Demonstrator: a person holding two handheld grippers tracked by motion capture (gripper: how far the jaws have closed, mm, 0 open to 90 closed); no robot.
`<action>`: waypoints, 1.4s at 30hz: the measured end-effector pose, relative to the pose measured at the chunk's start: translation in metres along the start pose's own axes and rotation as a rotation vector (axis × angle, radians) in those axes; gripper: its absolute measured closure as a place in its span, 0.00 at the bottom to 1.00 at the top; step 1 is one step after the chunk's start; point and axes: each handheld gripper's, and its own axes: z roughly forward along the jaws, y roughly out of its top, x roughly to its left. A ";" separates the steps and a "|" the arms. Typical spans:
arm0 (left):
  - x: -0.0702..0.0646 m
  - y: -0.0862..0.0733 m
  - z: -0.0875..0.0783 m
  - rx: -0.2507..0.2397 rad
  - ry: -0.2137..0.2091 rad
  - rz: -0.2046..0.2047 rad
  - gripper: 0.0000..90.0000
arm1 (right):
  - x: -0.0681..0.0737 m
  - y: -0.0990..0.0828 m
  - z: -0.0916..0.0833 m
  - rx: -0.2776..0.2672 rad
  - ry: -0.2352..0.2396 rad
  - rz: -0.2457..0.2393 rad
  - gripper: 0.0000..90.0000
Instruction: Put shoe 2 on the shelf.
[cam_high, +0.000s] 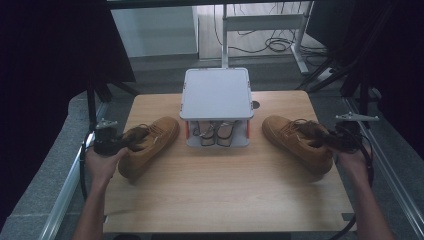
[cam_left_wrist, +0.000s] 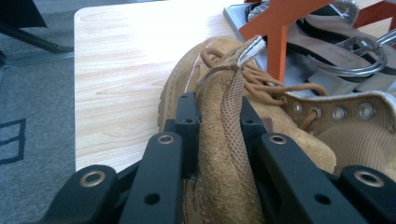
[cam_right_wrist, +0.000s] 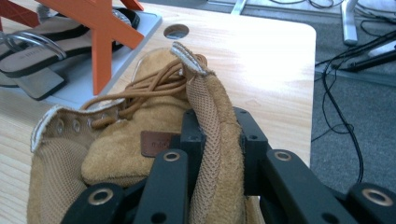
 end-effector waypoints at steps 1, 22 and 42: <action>0.000 0.001 -0.001 -0.001 -0.003 -0.002 0.85 | 0.001 0.001 -0.001 -0.004 0.001 -0.004 0.85; -0.008 0.026 -0.031 -0.072 -0.026 0.029 0.85 | 0.008 0.018 -0.028 -0.116 0.016 0.021 0.85; -0.002 0.058 -0.068 -0.160 -0.037 0.014 0.85 | 0.014 0.043 -0.067 -0.276 0.029 0.082 0.85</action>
